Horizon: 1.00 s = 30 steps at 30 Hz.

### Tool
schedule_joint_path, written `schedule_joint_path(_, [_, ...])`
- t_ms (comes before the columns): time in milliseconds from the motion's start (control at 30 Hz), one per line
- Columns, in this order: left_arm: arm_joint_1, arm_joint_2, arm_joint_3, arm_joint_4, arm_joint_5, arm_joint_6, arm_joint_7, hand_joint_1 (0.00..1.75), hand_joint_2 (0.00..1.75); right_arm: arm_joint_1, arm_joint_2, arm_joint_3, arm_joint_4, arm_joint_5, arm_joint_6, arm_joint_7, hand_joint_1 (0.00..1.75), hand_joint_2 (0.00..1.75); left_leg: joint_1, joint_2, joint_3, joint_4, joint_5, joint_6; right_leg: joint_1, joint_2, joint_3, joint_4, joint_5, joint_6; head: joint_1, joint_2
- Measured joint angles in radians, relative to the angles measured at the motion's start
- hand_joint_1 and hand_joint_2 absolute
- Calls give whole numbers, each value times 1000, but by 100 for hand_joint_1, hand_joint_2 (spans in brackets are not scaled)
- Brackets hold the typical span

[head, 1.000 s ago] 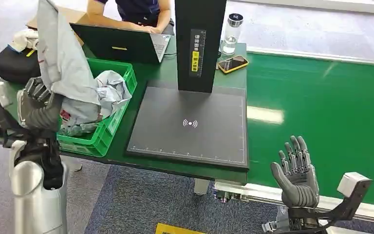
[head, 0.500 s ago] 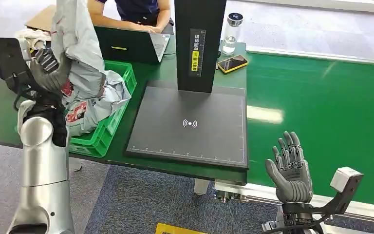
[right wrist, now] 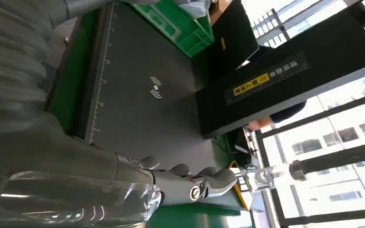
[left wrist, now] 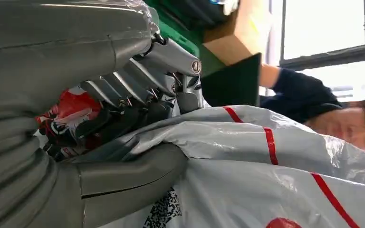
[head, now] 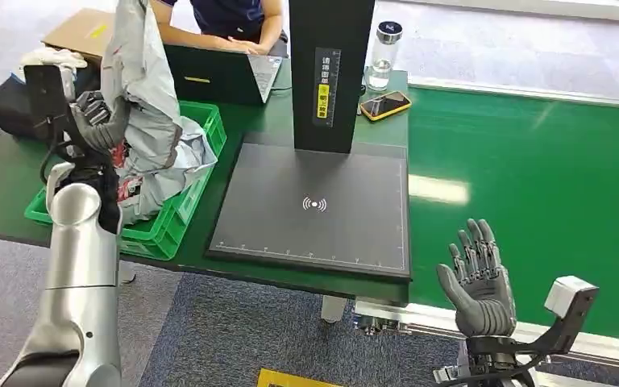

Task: Moved the parcel from conveyor to table for the left to box.

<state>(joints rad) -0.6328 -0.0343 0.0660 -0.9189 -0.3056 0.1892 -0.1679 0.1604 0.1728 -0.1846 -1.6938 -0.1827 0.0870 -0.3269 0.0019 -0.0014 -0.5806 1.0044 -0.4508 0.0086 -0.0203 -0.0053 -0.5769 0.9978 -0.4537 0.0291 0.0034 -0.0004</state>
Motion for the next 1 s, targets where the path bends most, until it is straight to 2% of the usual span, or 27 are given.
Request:
schedule_joint_path(800, [0, 3, 20, 65, -5, 3, -6, 175, 175, 7, 0, 0, -14, 2, 0, 1, 0, 175, 0, 0, 0, 0, 0, 0, 0, 0, 0, 0, 0, 0, 0, 0])
schedule_joint_path(1000, [5, 4, 29, 83, -50, 53, 8, 175, 175, 8, 0, 0, -16, 10, 3, 6, 0, 175, 0, 0, 0, 0, 0, 0, 0, 0, 0, 0, 0, 0, 0, 0])
